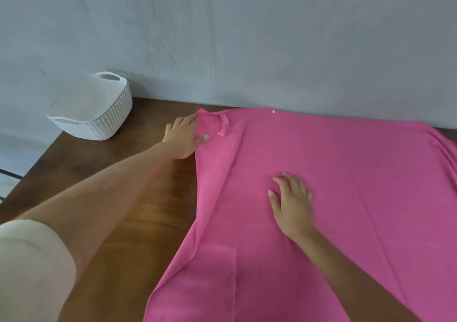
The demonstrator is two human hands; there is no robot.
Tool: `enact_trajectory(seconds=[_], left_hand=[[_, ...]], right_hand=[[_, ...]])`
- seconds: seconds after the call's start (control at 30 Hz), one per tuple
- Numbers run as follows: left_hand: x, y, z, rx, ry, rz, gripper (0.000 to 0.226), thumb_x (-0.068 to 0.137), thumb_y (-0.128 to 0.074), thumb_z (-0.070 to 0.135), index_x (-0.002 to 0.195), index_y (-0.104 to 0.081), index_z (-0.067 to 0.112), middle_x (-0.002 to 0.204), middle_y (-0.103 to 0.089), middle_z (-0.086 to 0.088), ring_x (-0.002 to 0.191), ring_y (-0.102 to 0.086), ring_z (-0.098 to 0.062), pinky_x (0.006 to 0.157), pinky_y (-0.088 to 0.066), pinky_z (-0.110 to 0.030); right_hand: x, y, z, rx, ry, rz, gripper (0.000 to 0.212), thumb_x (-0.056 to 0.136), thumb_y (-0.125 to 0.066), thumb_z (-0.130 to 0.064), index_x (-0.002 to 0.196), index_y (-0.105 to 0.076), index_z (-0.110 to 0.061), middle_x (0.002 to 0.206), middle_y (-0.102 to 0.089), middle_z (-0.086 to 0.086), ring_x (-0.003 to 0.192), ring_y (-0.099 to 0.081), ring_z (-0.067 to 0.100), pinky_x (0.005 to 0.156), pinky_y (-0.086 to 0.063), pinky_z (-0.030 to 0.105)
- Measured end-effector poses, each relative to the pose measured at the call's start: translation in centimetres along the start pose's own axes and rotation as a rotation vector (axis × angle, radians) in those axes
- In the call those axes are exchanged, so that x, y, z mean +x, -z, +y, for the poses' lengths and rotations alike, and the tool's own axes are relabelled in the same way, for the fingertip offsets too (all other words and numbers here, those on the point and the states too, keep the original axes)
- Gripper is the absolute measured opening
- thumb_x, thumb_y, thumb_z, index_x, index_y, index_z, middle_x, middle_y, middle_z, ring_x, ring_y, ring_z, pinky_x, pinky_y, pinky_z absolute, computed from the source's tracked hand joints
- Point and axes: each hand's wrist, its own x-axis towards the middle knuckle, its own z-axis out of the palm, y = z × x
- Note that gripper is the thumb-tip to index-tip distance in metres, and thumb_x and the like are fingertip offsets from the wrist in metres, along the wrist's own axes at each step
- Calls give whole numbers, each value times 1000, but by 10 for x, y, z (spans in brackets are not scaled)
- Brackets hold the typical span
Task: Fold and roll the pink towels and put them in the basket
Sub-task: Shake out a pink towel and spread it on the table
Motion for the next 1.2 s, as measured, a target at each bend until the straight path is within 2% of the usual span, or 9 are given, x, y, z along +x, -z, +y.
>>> enact_trajectory(seconds=[0.07,0.37,0.5,0.57,0.67,0.87,1.0,1.1,1.2], left_hand=[[11,3,-8,-9,22,-17,74,102,-41,56,160,-22,13,169,-15,-1,152,-17,-28,118,-23,-55],[66,1,-22,-26,27,-71,72,101,-42,57,157,-28,13,166,-19,-4,149,-21,-34,113,-27,-57],[72,-13,-15,62,101,69,55,97,-55,46,139,-49,10,146,-36,-13,132,-34,-36,107,-34,-49],[72,-21,-8,17,27,163,45,97,-57,34,131,-53,5,136,-44,-17,123,-41,-37,102,-38,-47],[77,-30,0,-63,-138,126,44,99,-51,30,136,-53,6,137,-51,-17,127,-45,-37,103,-39,-47],[98,-37,-7,-116,-146,29,63,101,-46,37,155,-33,8,160,-33,-12,147,-29,-31,120,-27,-47],[112,-32,-14,-61,-140,-34,69,101,-43,45,158,-28,10,165,-26,-8,151,-23,-29,122,-23,-47],[117,-25,-17,-104,-113,-63,74,98,-49,55,154,-35,10,159,-38,-12,147,-33,-31,120,-26,-45],[115,-17,-15,-154,-80,-45,67,94,-58,56,143,-47,12,145,-53,-12,136,-46,-33,114,-33,-45]], right_hand=[[0,-3,-3,-18,-17,4,52,102,-29,-48,142,-52,-22,154,-43,2,144,-34,24,115,-28,47],[-3,-3,-5,-60,-46,11,47,105,-33,-45,144,-50,-26,155,-41,-2,146,-31,21,120,-25,45],[-3,-4,-5,-64,-51,16,54,101,-26,-50,143,-51,-26,154,-42,-3,145,-32,20,119,-27,45],[-3,-4,-6,-64,-57,16,55,101,-26,-51,144,-51,-27,154,-42,-3,145,-32,19,119,-26,44],[-3,-3,-8,-62,-66,12,54,101,-26,-51,144,-50,-28,155,-42,-5,145,-31,18,119,-25,42],[-5,-3,-9,-60,-79,5,54,101,-26,-52,145,-48,-30,156,-39,-8,146,-29,17,120,-22,38],[-5,-3,-9,-48,-85,10,52,101,-28,-51,144,-49,-30,155,-40,-7,145,-31,18,119,-23,38],[-4,-2,-10,-46,-85,10,51,101,-29,-50,144,-48,-30,154,-41,-7,144,-32,17,118,-25,40],[-4,0,-10,-47,-83,-7,51,101,-29,-50,145,-47,-31,155,-40,-7,144,-32,17,118,-26,40]])
